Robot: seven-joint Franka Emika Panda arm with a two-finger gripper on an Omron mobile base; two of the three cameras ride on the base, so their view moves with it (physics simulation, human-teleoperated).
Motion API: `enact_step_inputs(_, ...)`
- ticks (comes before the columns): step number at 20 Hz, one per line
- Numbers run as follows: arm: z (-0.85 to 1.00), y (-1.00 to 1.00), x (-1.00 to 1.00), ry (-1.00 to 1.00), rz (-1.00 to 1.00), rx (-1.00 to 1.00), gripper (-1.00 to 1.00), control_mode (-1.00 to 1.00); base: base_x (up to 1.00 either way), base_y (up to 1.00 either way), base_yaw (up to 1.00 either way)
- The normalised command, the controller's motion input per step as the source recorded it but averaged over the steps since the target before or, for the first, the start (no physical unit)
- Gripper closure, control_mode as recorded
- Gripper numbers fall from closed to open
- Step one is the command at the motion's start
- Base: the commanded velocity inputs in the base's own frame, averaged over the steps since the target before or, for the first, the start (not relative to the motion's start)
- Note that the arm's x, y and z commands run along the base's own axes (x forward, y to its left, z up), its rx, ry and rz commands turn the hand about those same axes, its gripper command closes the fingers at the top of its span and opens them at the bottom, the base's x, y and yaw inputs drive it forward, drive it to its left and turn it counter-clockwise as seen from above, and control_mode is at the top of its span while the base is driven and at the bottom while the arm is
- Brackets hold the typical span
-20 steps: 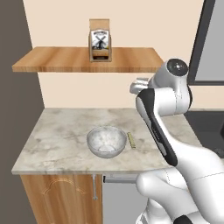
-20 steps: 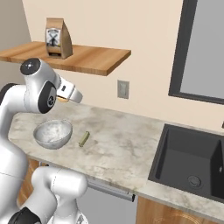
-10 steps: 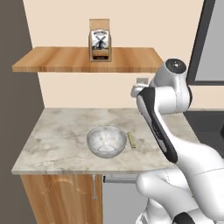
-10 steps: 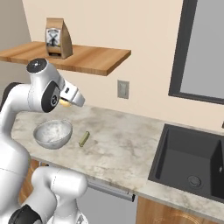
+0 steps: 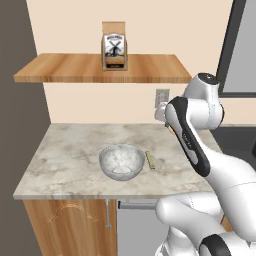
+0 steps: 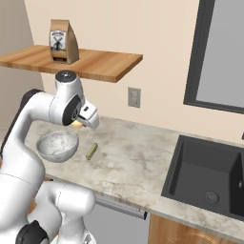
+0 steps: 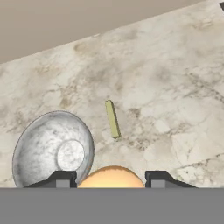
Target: Pick the egg and butter from the fridge and place them by the bowl for mixing.
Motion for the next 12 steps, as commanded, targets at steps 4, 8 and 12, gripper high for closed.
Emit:
enact_step_inputs(4,-0.57,-0.10,-0.09,0.03,-0.01,0.00,1.00,-1.00,0.00,0.00,0.00)
enact_step_inputs(8,-0.58,-0.01,-0.03,0.10,-0.01,0.00,1.00,-1.00,0.00,0.00,0.00)
enact_step_inputs(12,-0.62,0.03,0.01,0.10,0.00,0.01,1.00,-1.00,0.00,0.00,0.00)
